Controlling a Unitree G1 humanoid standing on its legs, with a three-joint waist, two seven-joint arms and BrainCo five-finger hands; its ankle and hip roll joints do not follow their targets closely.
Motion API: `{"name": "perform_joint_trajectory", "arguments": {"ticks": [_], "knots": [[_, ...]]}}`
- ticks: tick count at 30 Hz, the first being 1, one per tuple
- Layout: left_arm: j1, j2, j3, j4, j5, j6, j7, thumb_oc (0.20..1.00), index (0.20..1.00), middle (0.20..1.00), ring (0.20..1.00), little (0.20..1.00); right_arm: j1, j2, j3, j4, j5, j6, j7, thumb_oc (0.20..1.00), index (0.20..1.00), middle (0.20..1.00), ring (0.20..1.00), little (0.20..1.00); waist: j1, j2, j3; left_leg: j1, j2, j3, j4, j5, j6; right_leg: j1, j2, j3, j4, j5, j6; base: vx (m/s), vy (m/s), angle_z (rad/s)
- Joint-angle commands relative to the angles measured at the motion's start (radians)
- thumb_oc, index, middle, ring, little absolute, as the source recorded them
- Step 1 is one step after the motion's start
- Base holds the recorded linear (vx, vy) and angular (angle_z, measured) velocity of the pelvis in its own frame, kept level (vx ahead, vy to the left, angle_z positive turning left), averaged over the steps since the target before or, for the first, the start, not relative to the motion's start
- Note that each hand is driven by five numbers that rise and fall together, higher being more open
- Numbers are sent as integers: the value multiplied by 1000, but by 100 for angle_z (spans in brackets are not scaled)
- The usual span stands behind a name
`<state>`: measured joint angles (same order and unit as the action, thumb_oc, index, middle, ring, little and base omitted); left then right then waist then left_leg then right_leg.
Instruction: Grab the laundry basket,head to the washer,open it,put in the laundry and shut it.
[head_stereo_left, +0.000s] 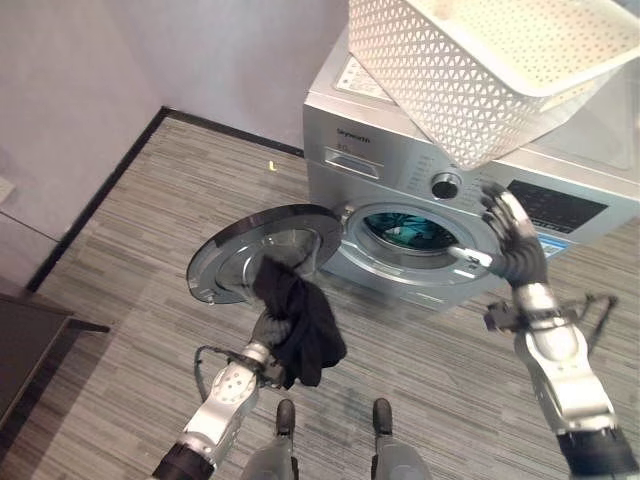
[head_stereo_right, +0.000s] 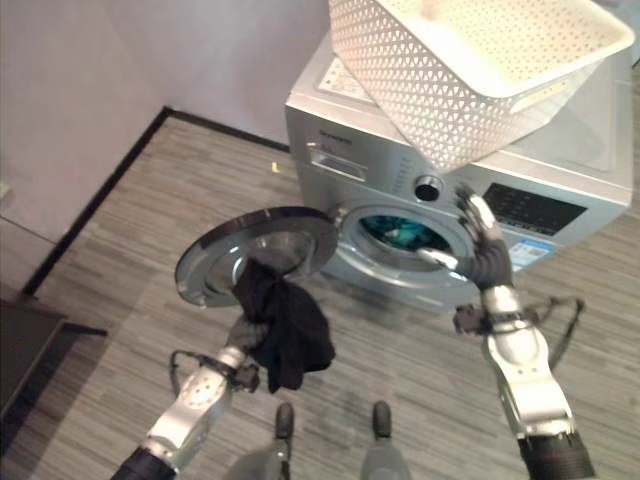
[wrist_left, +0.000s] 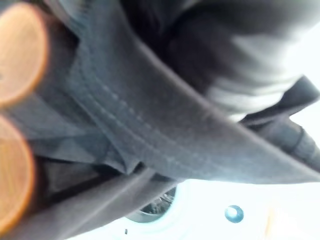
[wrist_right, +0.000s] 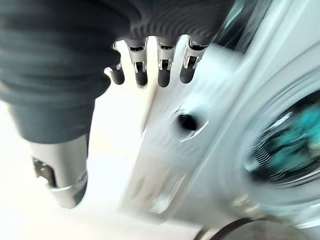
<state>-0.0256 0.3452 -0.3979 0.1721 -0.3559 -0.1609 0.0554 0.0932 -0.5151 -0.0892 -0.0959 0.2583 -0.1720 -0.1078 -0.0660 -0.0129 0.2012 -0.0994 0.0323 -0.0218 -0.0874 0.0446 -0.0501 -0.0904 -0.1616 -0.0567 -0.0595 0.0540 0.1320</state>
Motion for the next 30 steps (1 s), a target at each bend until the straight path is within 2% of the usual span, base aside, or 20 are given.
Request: {"name": "perform_joint_trajectory", "arguments": {"ticks": [1,2,3,4,5,6,8,9,10,11,12,13,15,17,18,19,20,23,25,30], "knots": [[-51,-27,12,-50,-17,-83,-18,200,200,200,200,200,91,37,-47,115,-38,-13,-17,1000,1000,1000,1000,1000,-51,11,-28,38,-91,14,72,-161,123,-87,30,140,403,-85,27,-25,42,1],[-51,-26,13,-49,-16,-83,-18,200,200,200,200,200,88,36,-45,119,-38,-15,-17,1000,1000,1000,1000,1000,-50,10,-28,36,-91,16,72,-161,123,-94,31,143,411,-87,27,-22,71,-4],[-61,-24,11,-38,-5,-85,-2,200,200,200,200,200,89,73,-17,248,-23,-12,-34,1000,1000,1000,1000,1000,-75,18,-3,45,-77,4,86,-168,136,-153,71,184,520,-75,11,-18,20,-7],[-62,-24,11,-37,-5,-86,-1,200,200,200,200,200,85,73,-15,253,-23,-15,-35,1000,1000,1000,1000,1000,-74,16,-3,44,-78,6,88,-170,136,-158,72,186,528,-79,10,1,46,-11],[-68,-30,13,-18,1,-88,11,200,200,200,200,200,86,94,6,392,-7,-15,-50,1000,1000,1000,1000,1000,-85,21,16,42,-72,-3,126,-186,141,-182,95,210,562,-90,0,11,17,-12],[-69,-30,13,-17,1,-89,11,200,200,200,200,200,82,93,8,397,-6,-18,-51,1000,1000,1000,1000,1000,-85,20,18,41,-72,-3,130,-189,141,-183,95,211,564,-92,0,31,24,-15],[-91,-37,5,11,3,-95,25,200,200,200,200,200,45,123,15,616,43,-15,-89,1000,1000,1000,1000,1000,-88,17,33,43,-75,-14,155,-206,138,-200,106,220,518,-114,-7,44,-24,4],[-95,-39,1,19,2,-95,26,200,200,200,200,200,10,142,12,761,70,-6,-118,1000,1000,1000,1000,1000,-80,16,33,36,-72,-13,168,-219,136,-203,89,212,470,-113,-1,68,-113,15],[-106,-50,-19,32,1,-93,20,200,200,200,200,200,-46,155,25,963,88,33,-151,1000,1000,1000,1000,1000,-63,17,35,25,-71,-28,187,-238,128,-242,66,210,376,-98,9,102,-137,5],[-122,-58,-32,39,-1,-93,17,200,200,200,200,200,-59,161,41,1056,89,50,-153,1000,1000,1000,1000,1000,-63,15,41,25,-81,-57,204,-253,125,-258,66,246,313,-80,17,90,-99,-2],[-123,-58,-32,40,-2,-94,17,200,200,200,200,200,-64,160,42,1063,91,46,-152,1000,1000,1000,1000,1000,-64,17,43,24,-80,-59,209,-257,126,-253,66,243,308,-79,18,95,-49,3],[-143,-68,-48,41,-8,-96,13,200,200,200,200,200,-77,165,59,1122,98,63,-151,1000,1000,1000,1000,1000,-65,13,54,26,-95,-83,230,-271,118,-264,59,284,268,-54,29,77,-30,40],[-194,-76,-88,49,-3,-95,10,200,200,200,200,200,-115,192,62,1254,165,84,-135,1000,1000,1000,1000,1000,-64,7,81,21,-114,-150,301,-334,110,-305,18,358,160,7,43,172,-144,94],[-204,-75,-108,51,-2,-92,8,200,200,200,200,200,-135,215,75,1289,183,88,-130,1000,1000,1000,1000,1000,-57,1,96,25,-117,-186,345,-377,105,-316,-14,340,109,31,49,154,-159,65],[-204,-75,-108,51,-2,-92,8,200,200,200,200,200,-137,215,75,1291,183,87,-130,1000,1000,1000,1000,1000,-60,3,98,24,-116,-189,350,-380,105,-312,-14,336,106,32,49,141,-223,10],[-211,-76,-119,57,-5,-90,10,200,200,200,200,200,-162,237,112,1290,167,89,-128,1000,1000,1000,1000,1000,-44,-11,108,25,-113,-213,384,-407,99,-317,-45,296,74,50,54,142,-257,8],[-215,-77,-123,65,-9,-88,12,200,200,200,200,200,-166,247,131,1285,161,89,-127,1000,1000,1000,1000,1000,-44,-13,111,25,-107,-229,393,-416,94,-314,-50,289,72,54,56,142,-259,16],[-214,-86,-128,78,-13,-84,17,200,200,200,200,200,-150,262,141,1259,157,86,-124,1000,1000,1000,1000,1000,-44,-28,112,29,-100,-260,402,-429,77,-301,-60,304,88,68,69,126,-214,47],[-211,-91,-136,93,-16,-86,25,200,200,200,200,200,-132,282,178,1220,145,78,-118,1000,1000,1000,1000,1000,-56,-47,120,30,-64,-272,382,-414,52,-337,-37,290,151,81,76,84,-297,56],[-263,-105,-158,105,-30,-95,58,200,200,200,200,200,-159,292,286,1196,49,79,-150,1000,1000,1000,1000,1000,-68,-58,148,-14,-4,-258,358,-385,22,-402,-3,217,215,62,66,-36,-153,21]]}}
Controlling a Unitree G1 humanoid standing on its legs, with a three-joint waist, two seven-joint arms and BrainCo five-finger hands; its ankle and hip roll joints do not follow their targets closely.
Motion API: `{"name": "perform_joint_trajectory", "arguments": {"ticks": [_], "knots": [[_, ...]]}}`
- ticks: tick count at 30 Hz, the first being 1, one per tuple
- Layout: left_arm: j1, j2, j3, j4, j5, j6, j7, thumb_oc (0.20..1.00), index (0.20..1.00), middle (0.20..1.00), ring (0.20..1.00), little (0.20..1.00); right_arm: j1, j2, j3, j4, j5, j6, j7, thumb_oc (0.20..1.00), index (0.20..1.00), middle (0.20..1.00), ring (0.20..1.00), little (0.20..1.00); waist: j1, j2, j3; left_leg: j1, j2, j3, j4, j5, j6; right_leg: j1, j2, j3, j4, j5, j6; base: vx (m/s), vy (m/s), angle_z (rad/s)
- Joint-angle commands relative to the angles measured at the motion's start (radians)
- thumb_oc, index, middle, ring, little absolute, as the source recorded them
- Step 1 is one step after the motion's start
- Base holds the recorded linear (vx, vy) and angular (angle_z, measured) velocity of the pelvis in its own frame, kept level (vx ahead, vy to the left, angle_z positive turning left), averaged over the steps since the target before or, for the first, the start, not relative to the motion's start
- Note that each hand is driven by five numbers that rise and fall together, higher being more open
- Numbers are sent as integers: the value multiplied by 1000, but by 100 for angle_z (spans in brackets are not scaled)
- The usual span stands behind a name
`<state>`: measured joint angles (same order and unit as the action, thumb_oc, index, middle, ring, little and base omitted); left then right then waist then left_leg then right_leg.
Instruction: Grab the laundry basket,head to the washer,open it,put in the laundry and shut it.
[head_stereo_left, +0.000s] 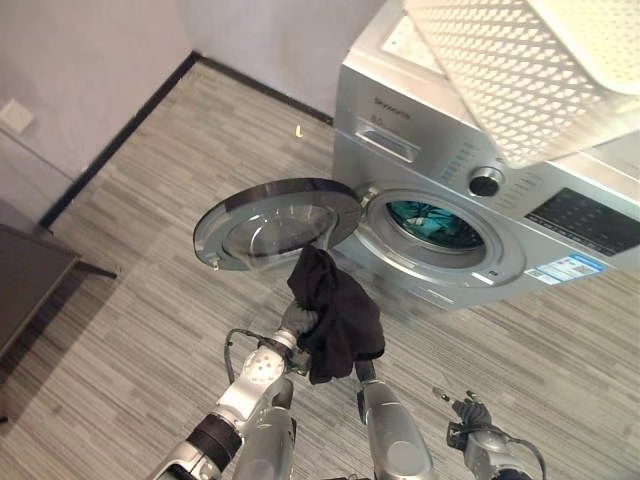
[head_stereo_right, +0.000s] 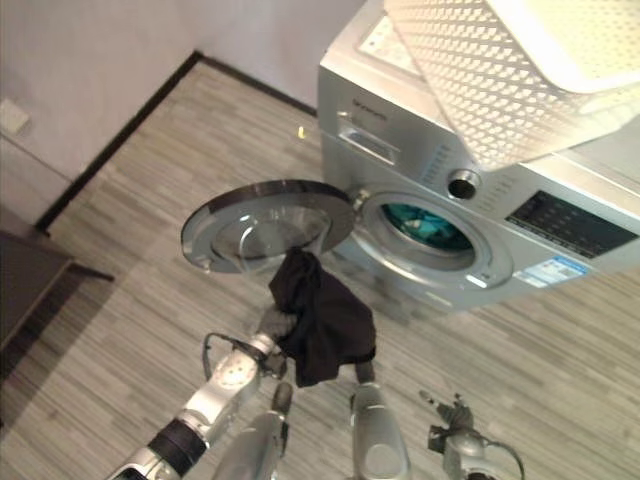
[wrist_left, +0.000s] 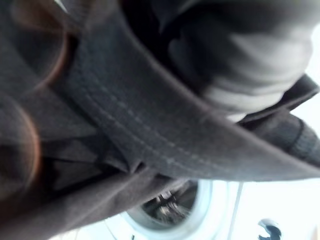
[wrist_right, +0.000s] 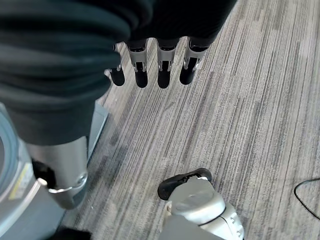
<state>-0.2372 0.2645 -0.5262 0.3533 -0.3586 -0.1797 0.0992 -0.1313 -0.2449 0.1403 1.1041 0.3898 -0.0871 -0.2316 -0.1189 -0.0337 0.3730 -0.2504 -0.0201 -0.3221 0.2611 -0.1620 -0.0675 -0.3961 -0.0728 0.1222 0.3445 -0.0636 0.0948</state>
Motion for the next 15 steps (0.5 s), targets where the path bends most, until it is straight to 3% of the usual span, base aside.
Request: {"name": "perform_joint_trajectory", "arguments": {"ticks": [1,3,7,10,14,15], "knots": [[-83,-27,-38,-75,-25,-79,28,200,200,200,200,200,50,24,93,-7,-116,2,-34,1000,1000,1000,1000,1000,-19,-41,-11,117,56,47,9,-175,35,-120,-90,23,-180,179,102,-95,-120,11],[-210,-45,-65,-55,-9,-87,74,200,200,200,200,200,-12,40,156,21,-137,15,-39,1000,1000,1000,1000,1000,-27,-58,12,59,69,68,18,-176,25,-186,-72,5,-169,182,104,-139,-98,10],[-312,-69,-77,-15,13,-89,113,200,200,200,200,200,-35,49,178,74,-152,21,-50,1000,1000,1000,1000,1000,-29,-54,11,50,78,73,-11,-185,30,-241,-60,5,-164,175,112,-46,-9,-7],[-369,-96,-71,5,-1,-92,126,200,200,200,200,200,-27,47,183,113,-157,38,-25,1000,1000,1000,1000,1000,-42,-29,26,55,87,65,-17,-195,40,-322,-46,71,-23,157,134,15,15,-20],[-393,-120,-63,18,-8,-110,130,200,200,200,200,200,-39,25,178,155,-164,41,-26,1000,1000,1000,1000,1000,-62,-8,39,80,103,20,-45,-222,32,-342,-68,134,-108,194,133,210,-116,7],[-374,-123,-62,13,-15,-112,119,200,200,200,200,200,-20,12,167,153,-179,41,-29,1000,1000,1000,1000,1000,-66,-2,49,125,139,2,-66,-225,11,-338,-111,140,-178,208,126,349,-324,6]]}}
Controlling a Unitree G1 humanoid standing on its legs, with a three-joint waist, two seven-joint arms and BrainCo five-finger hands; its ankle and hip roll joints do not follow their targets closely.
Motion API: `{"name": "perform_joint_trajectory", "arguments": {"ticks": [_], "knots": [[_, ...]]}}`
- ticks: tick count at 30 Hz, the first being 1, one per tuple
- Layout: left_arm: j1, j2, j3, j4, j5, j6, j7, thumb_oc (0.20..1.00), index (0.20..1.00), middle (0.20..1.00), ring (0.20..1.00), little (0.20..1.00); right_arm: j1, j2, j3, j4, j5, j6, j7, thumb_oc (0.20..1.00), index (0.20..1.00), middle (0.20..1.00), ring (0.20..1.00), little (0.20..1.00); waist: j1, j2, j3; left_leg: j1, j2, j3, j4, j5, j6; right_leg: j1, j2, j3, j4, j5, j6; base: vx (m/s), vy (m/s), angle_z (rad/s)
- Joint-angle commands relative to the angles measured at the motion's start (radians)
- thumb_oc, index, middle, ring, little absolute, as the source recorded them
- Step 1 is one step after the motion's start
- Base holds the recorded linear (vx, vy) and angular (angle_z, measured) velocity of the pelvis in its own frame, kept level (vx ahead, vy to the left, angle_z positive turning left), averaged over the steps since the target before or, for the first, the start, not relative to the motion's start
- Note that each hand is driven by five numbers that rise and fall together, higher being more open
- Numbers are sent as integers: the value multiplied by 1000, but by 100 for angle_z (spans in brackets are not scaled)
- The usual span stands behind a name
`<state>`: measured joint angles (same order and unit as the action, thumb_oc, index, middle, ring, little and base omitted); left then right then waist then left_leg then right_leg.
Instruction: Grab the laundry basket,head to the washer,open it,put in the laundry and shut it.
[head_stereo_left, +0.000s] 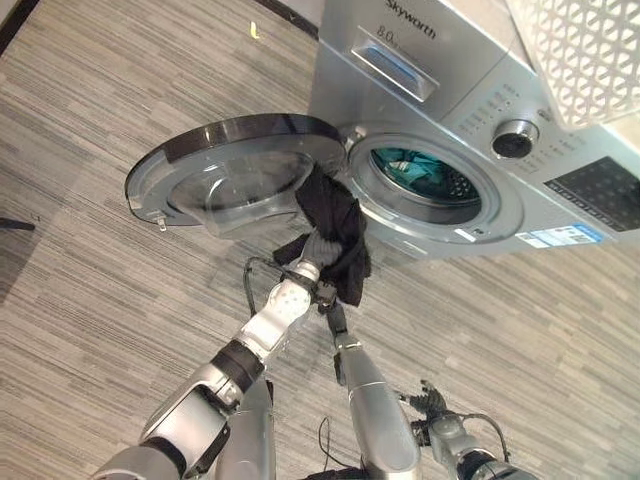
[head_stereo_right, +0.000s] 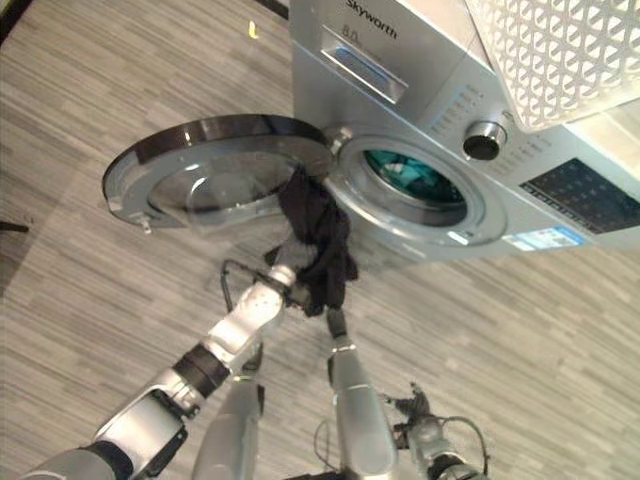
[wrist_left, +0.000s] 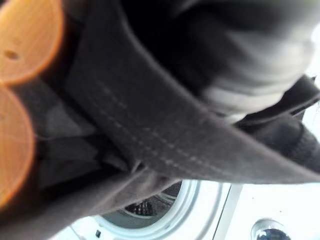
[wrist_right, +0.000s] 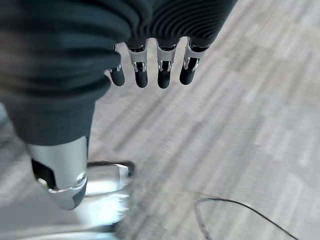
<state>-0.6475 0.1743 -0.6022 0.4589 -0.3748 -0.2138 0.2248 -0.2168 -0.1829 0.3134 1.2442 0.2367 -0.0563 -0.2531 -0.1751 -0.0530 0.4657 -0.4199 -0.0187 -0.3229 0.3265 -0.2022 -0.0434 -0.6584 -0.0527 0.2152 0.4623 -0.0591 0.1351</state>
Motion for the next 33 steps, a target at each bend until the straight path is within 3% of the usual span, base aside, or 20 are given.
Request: {"name": "perform_joint_trajectory", "arguments": {"ticks": [1,2,3,4,7,12,21,28,33], "knots": [[43,-30,7,-88,4,-76,-7,200,200,200,200,200,75,-50,-1,9,-34,8,-4,1000,1000,1000,1000,1000,-7,11,-33,310,160,-13,-127,-180,-26,-85,-134,51,-291,209,85,450,-515,-2],[49,-21,6,-91,2,-78,-15,200,200,200,200,200,84,-46,4,-3,-38,2,-4,1000,1000,1000,1000,1000,-6,3,-33,332,196,-15,-142,-164,-47,-86,-126,26,-277,209,91,198,-317,16],[50,-21,6,-92,2,-78,-15,200,200,200,200,200,84,-46,4,-3,-39,2,-5,1000,1000,1000,1000,1000,-6,6,-32,336,201,-16,-148,-162,-48,-84,-123,23,-275,207,90,183,-510,49],[66,-12,7,-94,4,-71,-16,200,200,200,200,200,99,-47,13,-26,-48,-5,-6,1000,1000,1000,1000,1000,-10,10,-29,325,253,-22,-159,-121,-66,-126,-94,-1,-187,192,97,109,-409,79],[72,-20,25,-74,-13,-67,-2,200,200,200,200,200,90,-61,12,-71,-41,-22,-25,1000,1000,1000,1000,1000,-23,26,-37,270,283,2,-222,10,-80,-137,-82,-56,-147,156,78,42,-295,104],[40,-24,45,-67,-7,-80,28,200,200,200,200,200,37,-67,17,-74,-39,-29,-50,1000,1000,1000,1000,1000,-20,37,-78,259,303,45,-313,39,-100,-184,-64,-74,-195,179,81,8,-9,26],[39,-43,23,-72,0,-85,15,200,200,200,200,200,21,-66,29,-28,-78,-9,-54,1000,1000,1000,1000,1000,-32,37,-104,281,293,97,-309,11,-102,-215,-68,-37,-260,240,99,-27,100,-18],[-13,-39,-6,-109,-33,-93,20,200,200,200,200,200,-51,-49,36,-25,-56,-5,-81,1000,1000,1000,1000,1000,-45,22,-71,216,271,116,-184,-137,-92,-271,-74,9,-286,277,122,-84,68,-19],[-121,-43,74,-117,-57,-110,77,200,200,200,200,200,-164,-96,-20,-211,32,-59,-143,1000,1000,1000,1000,1000,-64,37,-36,120,234,87,-125,-185,-83,-346,-97,61,-300,300,118,-89,70,-4]]}}
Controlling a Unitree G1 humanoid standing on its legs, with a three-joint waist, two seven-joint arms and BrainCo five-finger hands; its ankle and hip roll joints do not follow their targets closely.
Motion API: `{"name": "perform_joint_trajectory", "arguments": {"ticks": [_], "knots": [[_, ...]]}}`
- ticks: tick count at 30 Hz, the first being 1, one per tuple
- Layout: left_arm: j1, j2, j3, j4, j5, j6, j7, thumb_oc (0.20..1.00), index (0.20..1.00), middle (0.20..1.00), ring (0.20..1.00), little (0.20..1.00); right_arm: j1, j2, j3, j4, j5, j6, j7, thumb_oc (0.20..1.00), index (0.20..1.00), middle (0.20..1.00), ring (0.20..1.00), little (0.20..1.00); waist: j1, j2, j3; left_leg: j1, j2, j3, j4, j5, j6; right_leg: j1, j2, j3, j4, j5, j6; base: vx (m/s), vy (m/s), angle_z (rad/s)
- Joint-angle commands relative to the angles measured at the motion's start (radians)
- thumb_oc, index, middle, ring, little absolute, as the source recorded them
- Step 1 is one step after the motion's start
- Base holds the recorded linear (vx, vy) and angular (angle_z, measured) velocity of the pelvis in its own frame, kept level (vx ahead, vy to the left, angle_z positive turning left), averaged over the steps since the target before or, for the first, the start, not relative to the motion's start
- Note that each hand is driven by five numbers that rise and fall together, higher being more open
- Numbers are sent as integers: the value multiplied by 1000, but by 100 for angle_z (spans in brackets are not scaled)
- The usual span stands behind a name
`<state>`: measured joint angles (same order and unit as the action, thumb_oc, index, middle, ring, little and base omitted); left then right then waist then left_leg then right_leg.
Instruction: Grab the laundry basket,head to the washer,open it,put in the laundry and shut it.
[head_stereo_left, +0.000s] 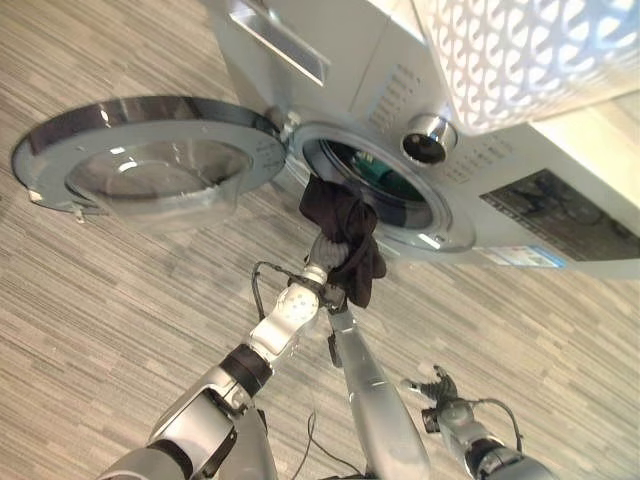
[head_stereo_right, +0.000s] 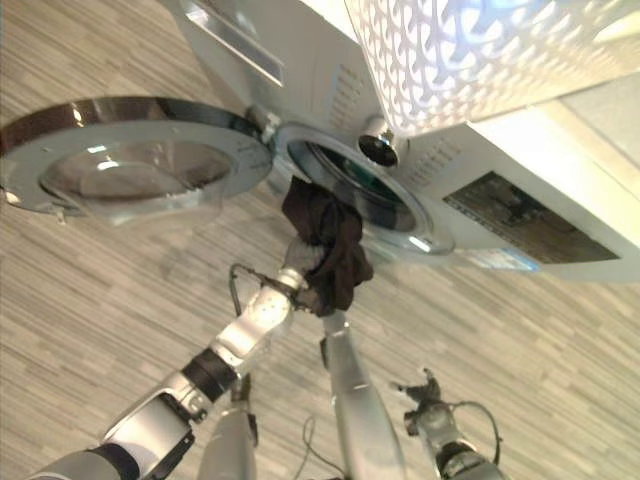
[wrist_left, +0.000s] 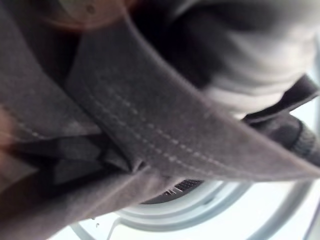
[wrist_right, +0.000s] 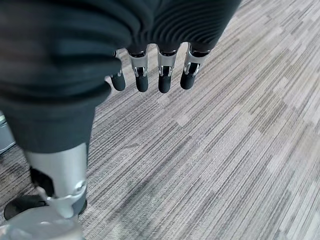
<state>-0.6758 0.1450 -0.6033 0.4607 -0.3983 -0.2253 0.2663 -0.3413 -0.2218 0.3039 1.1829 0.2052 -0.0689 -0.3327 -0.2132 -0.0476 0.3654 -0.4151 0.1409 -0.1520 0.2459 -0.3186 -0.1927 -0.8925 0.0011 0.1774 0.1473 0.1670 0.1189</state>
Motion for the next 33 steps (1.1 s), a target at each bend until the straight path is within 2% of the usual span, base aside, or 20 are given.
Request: {"name": "perform_joint_trajectory", "arguments": {"ticks": [1,3,6,9,16,18,19,22,23,24,28,33], "knots": [[-93,-13,75,-119,-34,-98,36,200,200,200,200,200,-40,-56,-10,-150,64,-46,-63,1000,1000,1000,1000,1000,-30,27,62,112,68,-86,-46,-64,67,-114,-157,102,12,78,135,-67,100,-5],[-123,-16,104,-127,-27,-105,59,200,200,200,200,200,-53,-77,-14,-239,58,-62,-82,1000,1000,1000,1000,1000,-28,24,71,94,59,-93,-28,-79,71,-137,-156,108,23,76,131,-32,85,1],[-156,-30,126,-138,-36,-114,87,200,200,200,200,200,-64,-97,-16,-351,45,-77,-93,1000,1000,1000,1000,1000,-33,2,73,63,46,-103,-17,-92,78,-178,-166,111,31,84,133,-31,61,5],[-169,-34,130,-140,-35,-112,93,200,200,200,200,200,-71,-99,-19,-385,56,-84,-90,1000,1000,1000,1000,1000,-32,-11,68,47,44,-108,-12,-102,81,-206,-165,110,41,83,137,-18,16,3],[-230,-87,151,-50,-27,-101,144,200,200,200,200,200,-64,-100,-39,-462,59,-93,-100,1000,1000,1000,1000,1000,-36,-45,36,37,86,-105,-17,-138,76,-279,-150,86,106,61,143,-3,5,2],[-329,-134,183,78,-58,-105,195,200,200,200,200,200,-74,-97,-42,-476,71,-100,-115,1000,1000,1000,1000,1000,-60,-62,19,50,107,-101,-25,-147,67,-301,-140,88,130,54,143,12,24,-18],[-331,-134,183,79,-58,-106,195,200,200,200,200,200,-75,-97,-42,-476,71,-100,-115,1000,1000,1000,1000,1000,-59,-62,19,50,107,-101,-25,-147,67,-301,-139,88,130,54,143,13,15,-13],[-481,-135,235,214,-109,-120,237,200,200,200,200,200,-94,-86,-20,-468,71,-103,-127,1000,1000,1000,1000,1000,-93,-83,-3,87,141,-77,-50,-161,56,-319,-111,88,151,45,143,38,24,-18],[-601,-110,282,303,-171,-126,247,200,200,200,200,200,-98,-79,-4,-462,77,-104,-127,1000,1000,1000,1000,1000,-116,-94,-15,112,167,-60,-68,-166,46,-335,-90,82,157,45,143,39,17,-16],[-604,-109,283,306,-172,-127,246,200,200,200,200,200,-99,-79,-3,-462,77,-104,-127,1000,1000,1000,1000,1000,-116,-94,-13,113,167,-59,-69,-166,46,-335,-89,82,158,44,143,35,18,-20],[-778,-32,374,450,-353,-156,214,200,200,200,200,200,-93,-61,31,-440,90,-103,-108,1000,1000,1000,1000,1000,-159,-100,-39,170,211,-16,-121,-161,27,-362,-38,75,175,35,143,21,4,-36],[-921,-19,425,487,-484,-204,198,200,200,200,200,200,-55,-65,22,-391,119,-96,-88,1000,1000,1000,1000,1000,-203,-89,-78,250,247,34,-177,-148,9,-387,3,69,208,29,143,53,6,-30]]}}
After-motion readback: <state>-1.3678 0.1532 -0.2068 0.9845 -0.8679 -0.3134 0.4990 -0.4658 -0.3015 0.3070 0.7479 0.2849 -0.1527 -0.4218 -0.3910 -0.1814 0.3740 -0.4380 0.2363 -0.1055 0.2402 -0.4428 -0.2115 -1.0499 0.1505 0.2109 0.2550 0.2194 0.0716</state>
